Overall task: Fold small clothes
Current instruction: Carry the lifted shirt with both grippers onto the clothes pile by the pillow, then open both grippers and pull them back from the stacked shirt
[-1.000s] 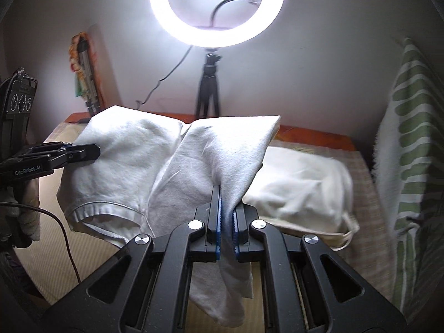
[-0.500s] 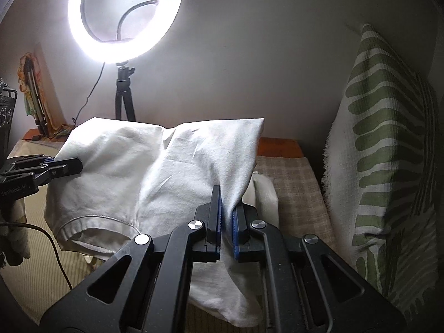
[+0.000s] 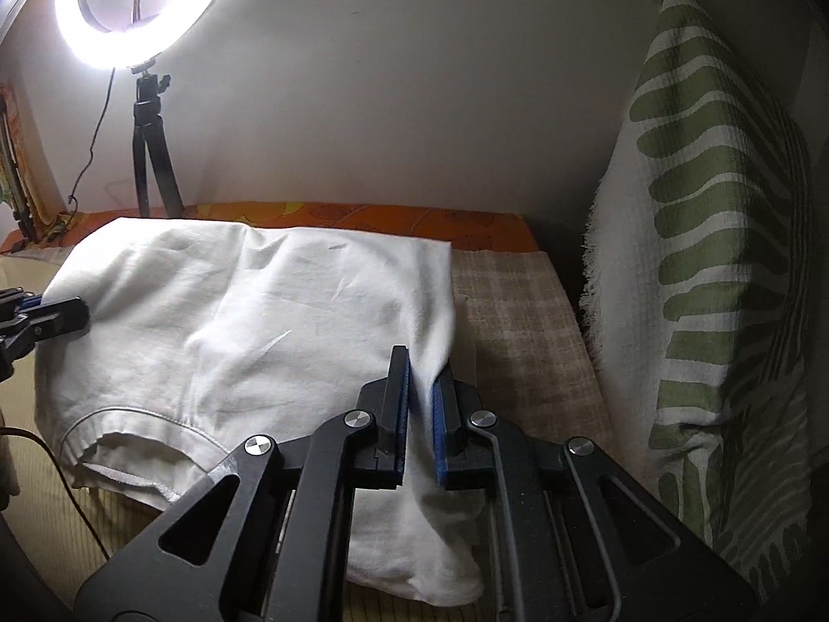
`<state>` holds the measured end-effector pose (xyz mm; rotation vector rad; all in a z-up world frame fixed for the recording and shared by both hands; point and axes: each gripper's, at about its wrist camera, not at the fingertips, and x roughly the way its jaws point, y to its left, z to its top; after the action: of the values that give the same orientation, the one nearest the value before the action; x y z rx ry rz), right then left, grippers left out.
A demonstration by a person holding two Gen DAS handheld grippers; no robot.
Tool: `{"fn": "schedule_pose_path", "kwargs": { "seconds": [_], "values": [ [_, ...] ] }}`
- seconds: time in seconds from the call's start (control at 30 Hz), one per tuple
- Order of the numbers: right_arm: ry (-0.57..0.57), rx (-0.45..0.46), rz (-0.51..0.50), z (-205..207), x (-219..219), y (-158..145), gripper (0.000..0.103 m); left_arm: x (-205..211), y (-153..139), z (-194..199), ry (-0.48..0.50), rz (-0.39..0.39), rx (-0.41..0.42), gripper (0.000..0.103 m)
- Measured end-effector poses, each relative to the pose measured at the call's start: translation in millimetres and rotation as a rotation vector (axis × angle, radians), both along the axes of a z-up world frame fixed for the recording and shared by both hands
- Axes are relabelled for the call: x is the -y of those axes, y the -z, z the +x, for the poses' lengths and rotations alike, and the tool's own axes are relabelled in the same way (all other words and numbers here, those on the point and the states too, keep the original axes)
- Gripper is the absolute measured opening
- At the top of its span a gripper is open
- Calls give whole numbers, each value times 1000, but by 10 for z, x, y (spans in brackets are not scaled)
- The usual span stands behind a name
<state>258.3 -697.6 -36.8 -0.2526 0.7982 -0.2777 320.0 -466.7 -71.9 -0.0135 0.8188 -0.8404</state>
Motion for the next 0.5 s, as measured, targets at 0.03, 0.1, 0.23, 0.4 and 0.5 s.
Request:
{"fn": "schedule_pose_path", "kwargs": {
  "seconds": [0.03, 0.1, 0.23, 0.4, 0.5],
  "values": [
    [4, -5, -2, 3, -1, 1, 8, -28, -7, 3, -5, -1, -1, 31],
    [8, -2, -8, -10, -11, -11, 18, -83, -26, 2, -13, -1, 4, 33],
    [-5, 23, -19, -79, -109, -72, 44, -183, -83, -34, -20, 2, 16, 36],
    [-9, 39, -14, -140, -256, -151, 44, -310, -203, -162, -23, -2, 44, 39],
    [-19, 51, -14, -217, -409, -212, 44, -390, -299, -271, -18, -2, 66, 45]
  ]
}}
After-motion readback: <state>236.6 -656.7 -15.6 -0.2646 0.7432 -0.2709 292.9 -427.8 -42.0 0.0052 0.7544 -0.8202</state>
